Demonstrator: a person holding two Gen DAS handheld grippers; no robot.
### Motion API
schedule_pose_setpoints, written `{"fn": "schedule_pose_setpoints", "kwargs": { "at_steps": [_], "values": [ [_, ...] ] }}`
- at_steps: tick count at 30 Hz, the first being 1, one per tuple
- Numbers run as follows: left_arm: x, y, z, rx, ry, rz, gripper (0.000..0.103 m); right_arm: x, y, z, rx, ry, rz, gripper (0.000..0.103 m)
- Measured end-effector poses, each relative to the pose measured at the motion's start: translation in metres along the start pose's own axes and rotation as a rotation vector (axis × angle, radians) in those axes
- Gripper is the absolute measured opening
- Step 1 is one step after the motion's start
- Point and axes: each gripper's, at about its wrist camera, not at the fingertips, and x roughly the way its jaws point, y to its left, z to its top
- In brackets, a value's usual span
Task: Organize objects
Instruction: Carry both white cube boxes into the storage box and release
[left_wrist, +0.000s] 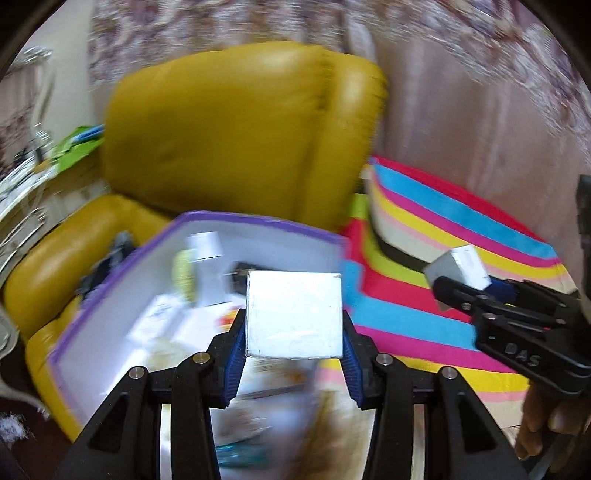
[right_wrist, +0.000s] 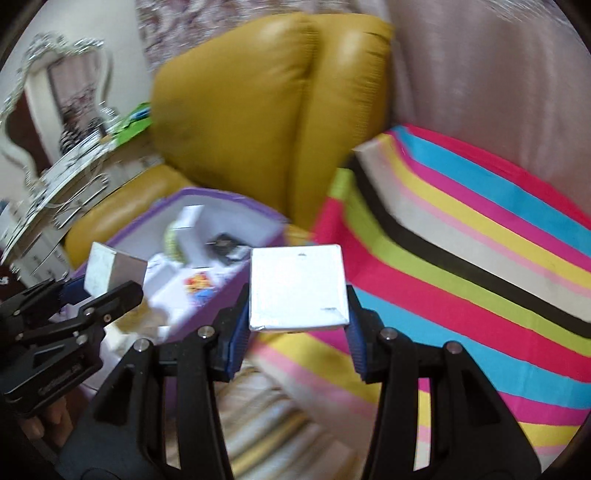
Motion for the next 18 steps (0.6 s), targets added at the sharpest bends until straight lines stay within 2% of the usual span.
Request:
{"fn": "schedule_pose_setpoints", "kwargs": {
  "at_steps": [5, 12, 13, 14, 16, 17, 18],
  "values": [
    [0.002, 0.057, -0.015, -0.072, 0.033, 0.056, 0.046, 0.012, 0.054, 0.001, -0.058, 0.019, 0.044, 0.05],
    [0.013, 0.086, -0.026, -0.085, 0.063, 0.074, 0.046, 0.034, 0.101, -0.001, -0.114, 0.05, 0.08, 0.052],
    [0.015, 0.089, -0.028, -0.082, 0.068, 0.076, 0.046, 0.035, 0.105, -0.002, -0.122, 0.052, 0.078, 0.06],
    [0.016, 0.091, -0.029, -0.077, 0.072, 0.077, 0.046, 0.035, 0.109, -0.003, -0.129, 0.051, 0.074, 0.073],
    [0.017, 0.094, -0.032, -0.073, 0.08, 0.077, 0.047, 0.035, 0.113, -0.004, -0.124, 0.025, 0.08, 0.09],
    [0.018, 0.095, -0.034, -0.072, 0.086, 0.075, 0.048, 0.034, 0.112, -0.004, -0.114, 0.013, 0.089, 0.097],
    [0.019, 0.096, -0.034, -0.07, 0.088, 0.077, 0.05, 0.033, 0.111, -0.004, -0.093, 0.003, 0.094, 0.098]
  ]
}}
